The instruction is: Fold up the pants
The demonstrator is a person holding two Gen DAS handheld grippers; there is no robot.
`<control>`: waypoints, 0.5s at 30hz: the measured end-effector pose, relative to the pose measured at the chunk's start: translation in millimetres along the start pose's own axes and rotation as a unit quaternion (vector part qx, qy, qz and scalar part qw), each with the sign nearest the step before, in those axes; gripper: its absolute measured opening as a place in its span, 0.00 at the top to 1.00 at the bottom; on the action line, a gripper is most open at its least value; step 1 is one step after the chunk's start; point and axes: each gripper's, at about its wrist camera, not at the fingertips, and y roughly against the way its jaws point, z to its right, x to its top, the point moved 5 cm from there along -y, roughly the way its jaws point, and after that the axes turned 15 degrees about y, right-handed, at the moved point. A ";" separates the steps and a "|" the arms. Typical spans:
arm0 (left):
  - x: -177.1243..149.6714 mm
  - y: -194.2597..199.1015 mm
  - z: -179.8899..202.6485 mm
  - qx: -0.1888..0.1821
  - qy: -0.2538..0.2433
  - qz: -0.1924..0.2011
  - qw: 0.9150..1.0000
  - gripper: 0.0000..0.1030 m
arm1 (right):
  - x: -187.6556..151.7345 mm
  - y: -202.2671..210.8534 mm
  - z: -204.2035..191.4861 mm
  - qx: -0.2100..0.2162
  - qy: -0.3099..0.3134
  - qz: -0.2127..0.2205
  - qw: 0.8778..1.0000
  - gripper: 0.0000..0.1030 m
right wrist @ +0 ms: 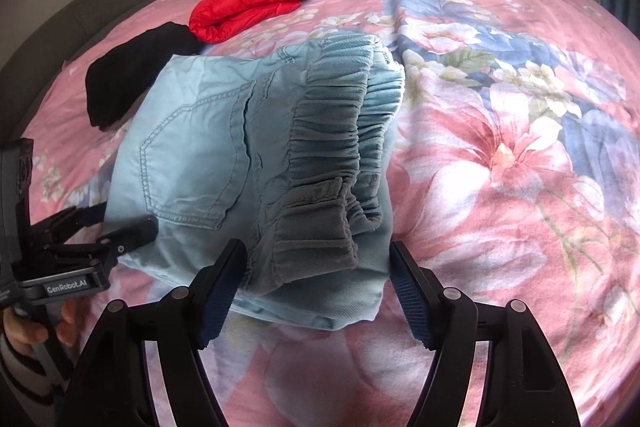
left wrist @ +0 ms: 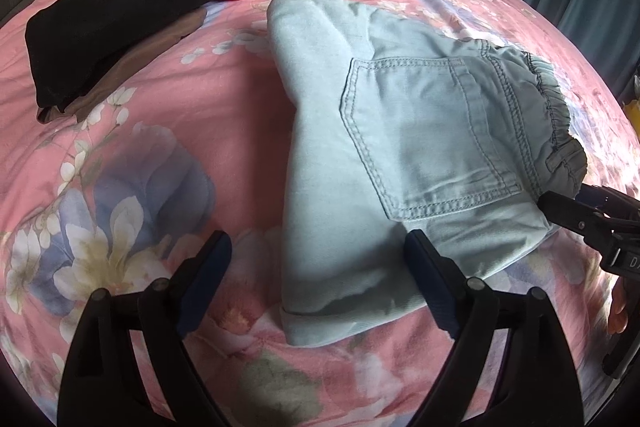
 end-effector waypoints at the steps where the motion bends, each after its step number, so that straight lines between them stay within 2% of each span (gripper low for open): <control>1: -0.8 1.7 -0.2 0.007 -0.001 0.003 1.000 0.09 | -0.2 1.4 -0.4 -0.001 -0.001 -0.001 1.000 0.31; 3: -2.3 3.3 -0.1 0.017 -0.003 0.004 1.000 0.06 | -1.6 5.2 -1.7 -0.005 -0.004 0.003 1.000 0.30; 11: -8.3 17.7 -1.2 0.021 0.005 0.005 1.000 0.05 | -8.1 14.1 -6.7 -0.012 -0.008 -0.001 1.000 0.30; 15: -13.5 32.0 1.0 0.022 0.006 0.007 1.000 0.01 | -12.8 24.3 -14.9 -0.014 0.003 -0.003 1.000 0.30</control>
